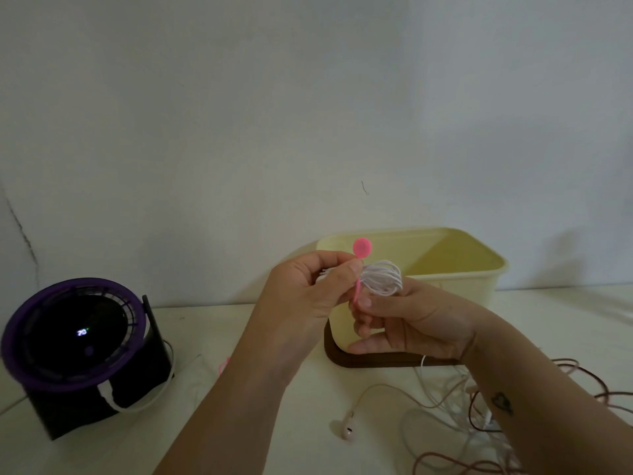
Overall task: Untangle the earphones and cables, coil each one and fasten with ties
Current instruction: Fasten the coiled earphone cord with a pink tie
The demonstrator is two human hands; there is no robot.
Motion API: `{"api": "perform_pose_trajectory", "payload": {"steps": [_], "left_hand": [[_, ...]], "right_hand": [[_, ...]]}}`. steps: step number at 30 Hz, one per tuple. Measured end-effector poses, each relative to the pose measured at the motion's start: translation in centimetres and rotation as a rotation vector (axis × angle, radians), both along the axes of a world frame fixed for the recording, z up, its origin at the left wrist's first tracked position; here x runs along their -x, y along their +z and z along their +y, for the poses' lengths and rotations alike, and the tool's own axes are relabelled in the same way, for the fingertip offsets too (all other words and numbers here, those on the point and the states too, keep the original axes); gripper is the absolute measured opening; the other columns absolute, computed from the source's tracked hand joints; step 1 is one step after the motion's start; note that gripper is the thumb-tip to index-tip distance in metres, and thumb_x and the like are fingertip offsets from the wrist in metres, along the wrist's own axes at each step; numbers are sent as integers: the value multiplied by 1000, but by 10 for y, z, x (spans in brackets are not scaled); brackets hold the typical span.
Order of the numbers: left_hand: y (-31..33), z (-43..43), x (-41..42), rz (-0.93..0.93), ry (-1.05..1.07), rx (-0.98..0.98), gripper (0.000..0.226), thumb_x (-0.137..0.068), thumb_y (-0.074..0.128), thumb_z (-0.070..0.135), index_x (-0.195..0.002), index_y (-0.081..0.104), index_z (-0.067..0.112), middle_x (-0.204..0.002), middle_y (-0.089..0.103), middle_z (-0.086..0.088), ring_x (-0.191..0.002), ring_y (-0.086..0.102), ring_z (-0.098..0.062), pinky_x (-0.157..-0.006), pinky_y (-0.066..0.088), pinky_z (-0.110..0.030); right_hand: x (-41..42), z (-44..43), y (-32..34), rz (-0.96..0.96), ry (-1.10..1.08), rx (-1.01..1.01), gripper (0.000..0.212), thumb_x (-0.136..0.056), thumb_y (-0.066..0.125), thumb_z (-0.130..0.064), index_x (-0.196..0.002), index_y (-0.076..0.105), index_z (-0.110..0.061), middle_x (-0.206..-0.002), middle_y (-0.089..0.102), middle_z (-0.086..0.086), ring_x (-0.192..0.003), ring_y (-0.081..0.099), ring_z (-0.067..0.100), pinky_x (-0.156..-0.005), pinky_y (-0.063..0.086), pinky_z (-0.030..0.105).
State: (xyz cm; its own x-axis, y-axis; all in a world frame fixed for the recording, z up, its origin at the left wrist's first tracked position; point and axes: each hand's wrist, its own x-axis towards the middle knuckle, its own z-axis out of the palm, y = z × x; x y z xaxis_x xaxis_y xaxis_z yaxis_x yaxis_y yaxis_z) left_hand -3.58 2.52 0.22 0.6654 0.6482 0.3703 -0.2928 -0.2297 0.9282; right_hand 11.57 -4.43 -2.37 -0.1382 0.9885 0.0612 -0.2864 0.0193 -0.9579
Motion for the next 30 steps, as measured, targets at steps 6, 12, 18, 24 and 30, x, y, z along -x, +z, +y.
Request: {"api": "perform_pose_trajectory", "payload": {"steps": [6,12,18,24,30], "left_hand": [[-10,3,-3,210,41,-162,8,-84,65,25,-79,71,20,-68,66,10,-65,56,-2,-73,51,-22],[-24,0,-17,135,14,141,8,-87,62,16,-84,68,12,-59,64,10,-60,59,1,-64,50,-18],[-28,-5,-25,-41,10,481,28,-87,61,8,-60,60,13,-48,50,4,-47,51,-2,-59,49,-18],[-26,0,-23,-182,-98,837,36,-82,49,-8,-51,53,10,-53,40,-2,-46,36,-9,-56,43,-19],[-10,8,-15,-376,-161,996,16,-92,54,9,-83,63,-1,-63,65,-10,-50,62,-13,-50,51,-15]], "right_hand": [[-8,-11,21,-366,-453,-106,10,-74,69,-6,-67,74,-13,-68,70,3,-62,65,8,-60,53,18],[10,-12,32,-778,-816,-233,7,-75,77,-15,-74,70,-17,-68,72,2,-60,63,6,-60,51,22],[33,-12,31,-1277,-1007,-379,9,-82,70,-29,-90,70,-30,-74,57,-19,-76,55,-1,-69,46,17],[50,-5,21,-1610,-1101,-749,11,-66,69,-17,-76,73,-20,-61,41,-12,-60,48,11,-46,43,23],[50,0,15,-1101,-972,-636,11,-77,69,-20,-86,73,-26,-71,67,-4,-67,58,9,-59,44,13]]}}
